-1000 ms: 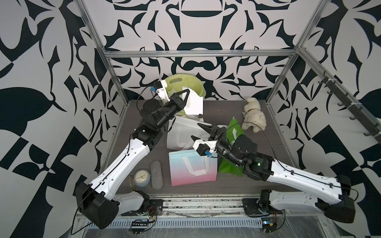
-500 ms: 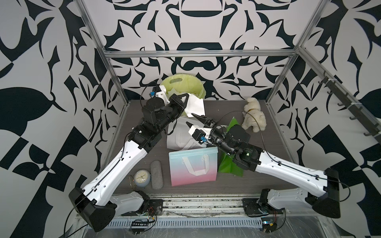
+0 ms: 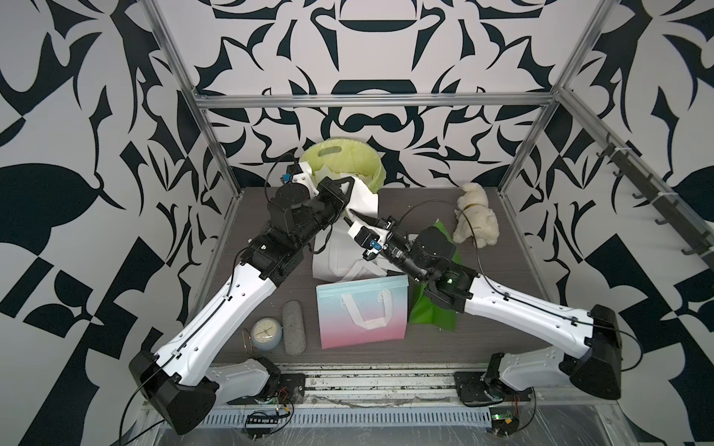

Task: Shred takeout receipts and throw away
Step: Shred the takeout receipt.

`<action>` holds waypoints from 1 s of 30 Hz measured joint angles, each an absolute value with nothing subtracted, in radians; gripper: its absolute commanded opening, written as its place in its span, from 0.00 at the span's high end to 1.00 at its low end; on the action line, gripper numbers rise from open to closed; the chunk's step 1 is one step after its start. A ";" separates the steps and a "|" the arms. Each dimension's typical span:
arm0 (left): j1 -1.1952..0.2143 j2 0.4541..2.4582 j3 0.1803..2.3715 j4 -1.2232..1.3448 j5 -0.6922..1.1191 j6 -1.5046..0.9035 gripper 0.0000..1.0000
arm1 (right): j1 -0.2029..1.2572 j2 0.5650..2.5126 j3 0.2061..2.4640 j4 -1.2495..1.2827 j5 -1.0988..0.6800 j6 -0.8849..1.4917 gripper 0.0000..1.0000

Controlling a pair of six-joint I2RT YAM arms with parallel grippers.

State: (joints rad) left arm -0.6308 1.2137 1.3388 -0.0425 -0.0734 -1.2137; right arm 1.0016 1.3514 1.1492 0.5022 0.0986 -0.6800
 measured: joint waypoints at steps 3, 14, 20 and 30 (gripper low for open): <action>-0.631 1.214 1.338 -0.041 -0.073 -1.214 1.00 | 0.994 1.359 1.151 0.526 0.110 -0.631 1.00; -0.635 1.214 1.282 0.097 -0.076 -1.215 1.00 | 0.950 1.389 1.151 0.624 0.198 -0.132 1.00; -0.642 1.218 1.193 0.225 -0.071 -1.207 1.00 | 0.846 1.422 1.156 0.617 0.223 0.259 1.00; -0.682 1.166 1.169 0.310 -0.023 -1.127 1.00 | 0.624 1.567 1.228 0.602 0.407 0.522 1.00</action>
State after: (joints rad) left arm -0.6819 1.1664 1.1694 0.3096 -0.0227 -1.1271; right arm 0.6243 1.5673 1.2278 0.6022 0.4072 0.5217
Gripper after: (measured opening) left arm 0.040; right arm 0.053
